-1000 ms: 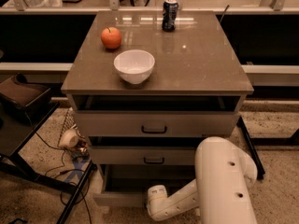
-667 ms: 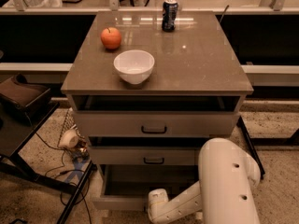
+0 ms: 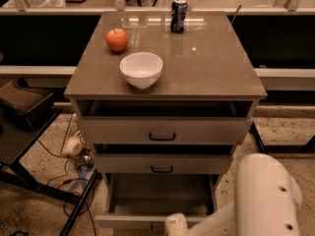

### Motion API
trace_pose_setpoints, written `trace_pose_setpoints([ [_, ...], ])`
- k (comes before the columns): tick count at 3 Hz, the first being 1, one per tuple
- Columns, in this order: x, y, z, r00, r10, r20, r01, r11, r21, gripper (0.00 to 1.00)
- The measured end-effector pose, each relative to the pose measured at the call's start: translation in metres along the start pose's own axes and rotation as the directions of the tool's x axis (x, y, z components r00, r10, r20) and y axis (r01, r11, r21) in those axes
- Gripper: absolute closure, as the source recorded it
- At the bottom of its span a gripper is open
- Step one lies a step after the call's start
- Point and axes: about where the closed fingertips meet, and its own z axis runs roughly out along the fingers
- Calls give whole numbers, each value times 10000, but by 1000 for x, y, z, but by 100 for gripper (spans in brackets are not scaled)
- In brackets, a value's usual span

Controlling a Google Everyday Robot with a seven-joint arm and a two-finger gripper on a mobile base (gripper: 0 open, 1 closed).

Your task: Open bottom drawer

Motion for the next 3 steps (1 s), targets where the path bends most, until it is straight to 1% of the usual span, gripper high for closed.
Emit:
trace_pose_setpoints([
  [1,27,30,-47,9970,765,79,-767,9963,397,100],
  [2,46,16,-80,9967,764,263,-787,9920,988,100],
  [3,48,-29,-95,9982,254,552,-345,9847,1710,100],
])
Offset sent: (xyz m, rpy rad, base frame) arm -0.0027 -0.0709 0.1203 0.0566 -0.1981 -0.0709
